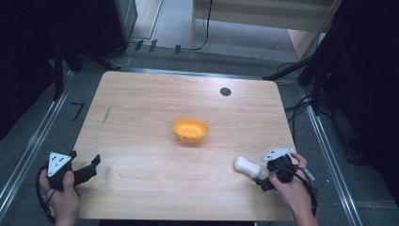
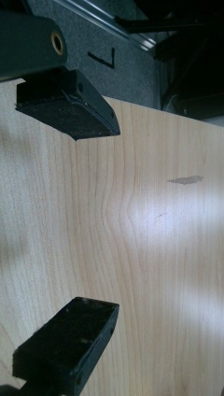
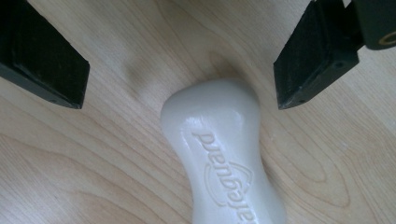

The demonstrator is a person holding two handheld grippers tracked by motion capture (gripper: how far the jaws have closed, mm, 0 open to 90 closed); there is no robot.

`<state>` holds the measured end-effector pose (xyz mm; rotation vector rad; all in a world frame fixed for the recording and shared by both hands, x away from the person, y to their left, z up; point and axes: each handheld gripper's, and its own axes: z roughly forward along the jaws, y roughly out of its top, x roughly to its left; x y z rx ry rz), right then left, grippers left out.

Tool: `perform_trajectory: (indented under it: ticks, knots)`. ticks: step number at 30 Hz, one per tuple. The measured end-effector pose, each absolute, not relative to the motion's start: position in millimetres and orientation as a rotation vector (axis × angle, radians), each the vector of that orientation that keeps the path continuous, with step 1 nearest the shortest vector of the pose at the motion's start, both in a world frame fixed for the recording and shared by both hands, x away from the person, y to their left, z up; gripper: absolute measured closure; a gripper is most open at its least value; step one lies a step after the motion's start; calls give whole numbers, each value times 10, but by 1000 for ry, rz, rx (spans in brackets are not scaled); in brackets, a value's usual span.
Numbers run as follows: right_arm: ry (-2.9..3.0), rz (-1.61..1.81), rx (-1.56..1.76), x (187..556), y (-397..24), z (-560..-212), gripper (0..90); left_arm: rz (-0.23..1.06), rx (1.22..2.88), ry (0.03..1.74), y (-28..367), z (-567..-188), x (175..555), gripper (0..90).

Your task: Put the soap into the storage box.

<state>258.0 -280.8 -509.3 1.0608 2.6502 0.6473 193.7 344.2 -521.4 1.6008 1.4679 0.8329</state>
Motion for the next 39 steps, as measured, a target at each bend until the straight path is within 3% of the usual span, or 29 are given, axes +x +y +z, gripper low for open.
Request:
perform_trajectory:
  ticks: [5,14,22,27,34,39]
  knots:
    - [2672,648,1046,2635,-2727,-5070,141,833,1599,1468,3442,-5214,1938,133]
    - [2701,642,1028,2712,-2610,-5026,144,832,1597,1468,3443,-5214,1938,133]
    - [2747,614,1005,2777,-2499,-5062,218,831,1593,1468,3446,-5216,1940,133]
    - [2803,592,999,2825,-2431,-5117,317,833,1593,1468,3447,-5216,1941,133]
    - [2824,564,977,2865,-2386,-5158,350,832,1592,1467,3447,-5216,1939,133]
    - [2829,574,961,2872,-2390,-5142,456,834,1594,1468,3444,-5215,1937,133]
